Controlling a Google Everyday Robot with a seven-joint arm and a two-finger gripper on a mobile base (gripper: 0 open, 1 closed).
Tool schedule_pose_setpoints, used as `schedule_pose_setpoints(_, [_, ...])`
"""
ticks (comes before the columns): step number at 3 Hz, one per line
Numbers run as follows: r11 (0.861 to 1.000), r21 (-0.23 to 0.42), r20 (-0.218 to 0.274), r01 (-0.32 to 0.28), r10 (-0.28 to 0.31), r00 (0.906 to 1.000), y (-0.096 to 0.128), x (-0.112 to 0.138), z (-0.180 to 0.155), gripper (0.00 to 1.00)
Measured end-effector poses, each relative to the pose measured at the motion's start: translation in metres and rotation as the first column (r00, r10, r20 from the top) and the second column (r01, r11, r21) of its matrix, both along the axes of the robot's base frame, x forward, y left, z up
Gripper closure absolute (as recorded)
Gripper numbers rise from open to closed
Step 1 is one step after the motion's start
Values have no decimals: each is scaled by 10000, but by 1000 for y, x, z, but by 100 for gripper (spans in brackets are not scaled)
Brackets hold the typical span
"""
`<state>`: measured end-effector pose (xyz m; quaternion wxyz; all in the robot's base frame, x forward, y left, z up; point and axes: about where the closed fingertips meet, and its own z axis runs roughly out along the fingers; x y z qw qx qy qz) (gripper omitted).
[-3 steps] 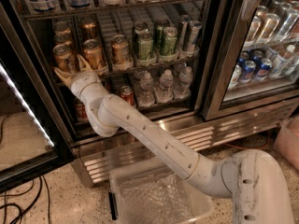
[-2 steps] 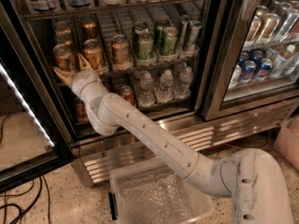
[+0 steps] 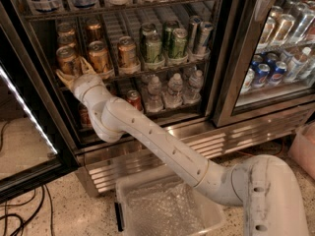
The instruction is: Pick orange can from middle shelf of fridge
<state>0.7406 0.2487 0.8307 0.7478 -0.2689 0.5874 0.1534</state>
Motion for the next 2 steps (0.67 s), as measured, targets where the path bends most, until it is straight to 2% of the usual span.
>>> schedule_pose_setpoints(2, [10000,-12,17,-4,4,10000,0,2,2,96])
